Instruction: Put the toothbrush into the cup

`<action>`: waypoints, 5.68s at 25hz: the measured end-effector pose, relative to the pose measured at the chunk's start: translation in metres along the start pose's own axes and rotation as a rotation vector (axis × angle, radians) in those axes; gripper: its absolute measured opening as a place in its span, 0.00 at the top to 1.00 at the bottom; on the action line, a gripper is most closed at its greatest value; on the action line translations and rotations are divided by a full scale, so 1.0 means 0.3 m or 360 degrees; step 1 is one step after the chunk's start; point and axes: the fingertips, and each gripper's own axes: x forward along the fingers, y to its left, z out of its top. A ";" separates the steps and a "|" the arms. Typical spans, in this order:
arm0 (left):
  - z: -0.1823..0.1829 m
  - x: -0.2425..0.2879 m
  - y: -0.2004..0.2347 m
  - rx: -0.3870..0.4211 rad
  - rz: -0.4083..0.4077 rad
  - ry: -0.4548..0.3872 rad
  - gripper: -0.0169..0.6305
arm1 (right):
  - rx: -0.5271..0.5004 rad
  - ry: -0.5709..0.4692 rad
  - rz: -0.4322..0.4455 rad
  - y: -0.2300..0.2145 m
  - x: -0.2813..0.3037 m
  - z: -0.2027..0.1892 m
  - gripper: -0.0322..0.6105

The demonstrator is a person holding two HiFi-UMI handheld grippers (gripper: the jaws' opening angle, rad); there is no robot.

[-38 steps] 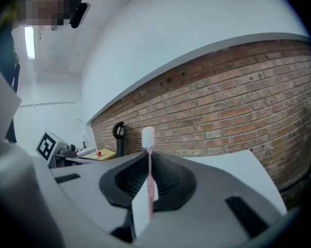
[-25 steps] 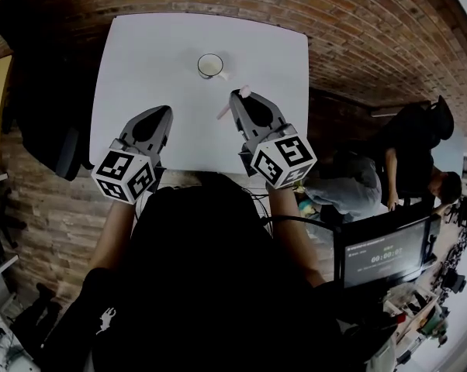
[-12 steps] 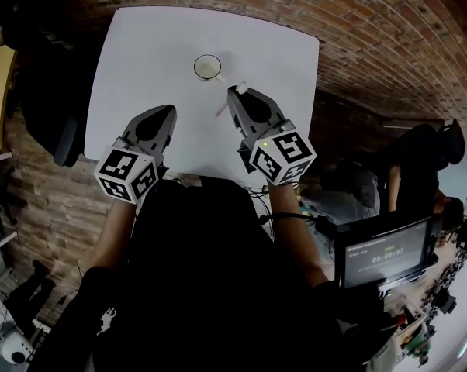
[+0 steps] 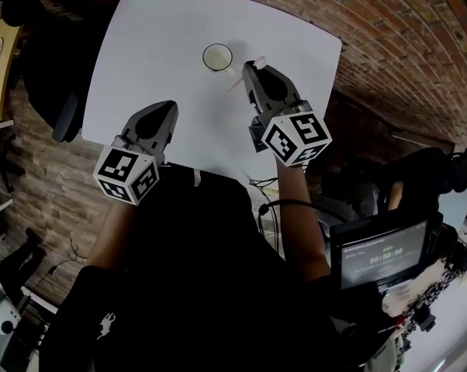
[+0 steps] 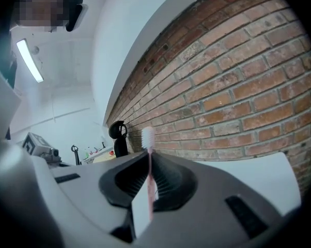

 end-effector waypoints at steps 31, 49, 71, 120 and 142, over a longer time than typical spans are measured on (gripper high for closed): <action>-0.121 0.130 0.137 -0.0110 -0.0049 0.0180 0.97 | 0.0190 0.0076 -0.0097 -0.199 0.312 -0.146 0.93; -0.134 0.158 0.155 -0.0110 -0.0033 0.0236 0.97 | 0.0230 0.0190 -0.0108 -0.225 0.353 -0.262 0.92; -0.119 0.148 0.168 -0.0077 -0.0029 0.0245 0.97 | 0.0077 0.0283 -0.0113 -0.220 0.376 -0.293 0.92; 0.084 0.130 0.046 0.0091 -0.0248 0.0005 0.97 | -0.0013 0.0166 -0.0173 -0.039 0.135 -0.181 0.94; 0.156 0.072 0.039 0.0136 -0.0294 -0.0076 0.97 | -0.0200 0.0040 -0.0139 0.189 -0.055 -0.059 0.95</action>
